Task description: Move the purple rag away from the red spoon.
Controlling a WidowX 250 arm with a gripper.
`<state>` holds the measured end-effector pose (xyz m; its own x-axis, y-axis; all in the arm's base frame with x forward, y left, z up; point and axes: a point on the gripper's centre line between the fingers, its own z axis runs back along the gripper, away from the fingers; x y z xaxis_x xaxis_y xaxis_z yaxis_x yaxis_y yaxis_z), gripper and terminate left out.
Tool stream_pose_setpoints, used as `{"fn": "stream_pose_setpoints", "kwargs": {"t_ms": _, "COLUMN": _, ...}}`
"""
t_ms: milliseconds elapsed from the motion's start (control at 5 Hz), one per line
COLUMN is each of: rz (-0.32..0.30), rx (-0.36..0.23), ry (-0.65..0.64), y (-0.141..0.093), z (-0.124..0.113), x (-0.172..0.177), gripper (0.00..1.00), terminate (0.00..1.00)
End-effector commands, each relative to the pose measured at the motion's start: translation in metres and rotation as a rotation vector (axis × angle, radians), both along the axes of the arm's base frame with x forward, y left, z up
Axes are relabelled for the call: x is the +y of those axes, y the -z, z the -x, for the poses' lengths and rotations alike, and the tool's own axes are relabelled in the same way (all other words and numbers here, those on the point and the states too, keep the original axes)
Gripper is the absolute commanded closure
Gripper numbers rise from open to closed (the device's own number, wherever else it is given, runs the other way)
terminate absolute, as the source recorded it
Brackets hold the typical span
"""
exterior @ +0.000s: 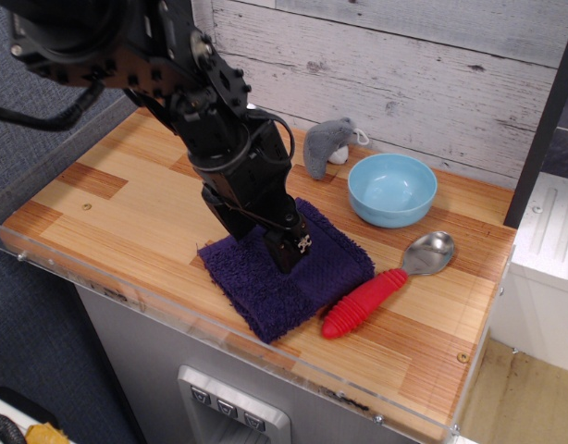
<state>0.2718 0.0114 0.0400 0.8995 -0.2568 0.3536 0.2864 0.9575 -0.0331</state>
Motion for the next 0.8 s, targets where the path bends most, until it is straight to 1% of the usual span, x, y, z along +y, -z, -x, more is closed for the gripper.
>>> {"fn": "stream_pose_setpoints", "kwargs": {"t_ms": 0, "rz": -0.023, "rx": -0.022, "ry": -0.021, "y": 0.016, "z": -0.014, "x": -0.008, "gripper": 0.0, "terminate": 0.0}}
{"fn": "stream_pose_setpoints", "kwargs": {"t_ms": 200, "rz": -0.015, "rx": 0.021, "ry": -0.021, "y": 0.029, "z": -0.016, "x": -0.012, "gripper": 0.0, "terminate": 0.0}}
{"fn": "stream_pose_setpoints", "kwargs": {"t_ms": 400, "rz": -0.021, "rx": 0.046, "ry": -0.031, "y": 0.039, "z": -0.016, "x": -0.008, "gripper": 0.0, "terminate": 0.0}}
{"fn": "stream_pose_setpoints", "kwargs": {"t_ms": 600, "rz": -0.028, "rx": 0.031, "ry": -0.1, "y": 0.031, "z": -0.022, "x": 0.015, "gripper": 0.0, "terminate": 0.0}}
